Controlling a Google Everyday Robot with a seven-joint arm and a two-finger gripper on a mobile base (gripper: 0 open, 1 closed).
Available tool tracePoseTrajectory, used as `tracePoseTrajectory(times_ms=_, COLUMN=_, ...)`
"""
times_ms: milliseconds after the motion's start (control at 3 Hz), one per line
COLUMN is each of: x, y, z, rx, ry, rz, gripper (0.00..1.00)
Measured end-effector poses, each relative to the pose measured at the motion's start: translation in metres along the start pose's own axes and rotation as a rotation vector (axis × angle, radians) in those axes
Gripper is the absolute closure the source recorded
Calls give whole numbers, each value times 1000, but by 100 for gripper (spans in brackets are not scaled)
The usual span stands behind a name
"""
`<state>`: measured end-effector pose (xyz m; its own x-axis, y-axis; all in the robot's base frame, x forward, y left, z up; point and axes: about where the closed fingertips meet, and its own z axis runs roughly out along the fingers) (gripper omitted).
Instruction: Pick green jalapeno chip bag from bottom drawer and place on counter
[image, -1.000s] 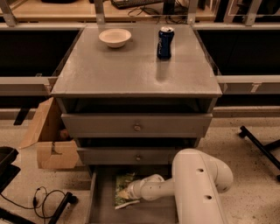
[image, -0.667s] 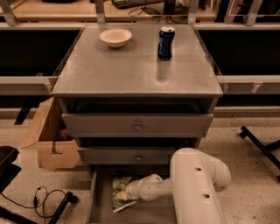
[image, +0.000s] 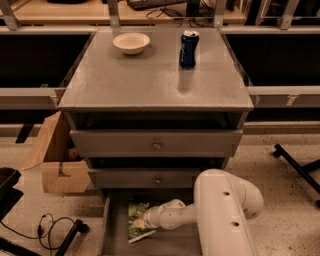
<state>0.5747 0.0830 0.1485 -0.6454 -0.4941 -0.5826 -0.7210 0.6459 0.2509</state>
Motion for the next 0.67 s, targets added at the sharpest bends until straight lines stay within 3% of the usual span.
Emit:
tracePoseTrajectory(times_ms=333, x=-2, y=8, z=-19, rx=-13, ry=-24, rz=-6, gripper=100)
tracePoseTrajectory(times_ms=667, x=-4, y=12, z=-84, rx=-10, ry=-46, rz=-22, gripper=100)
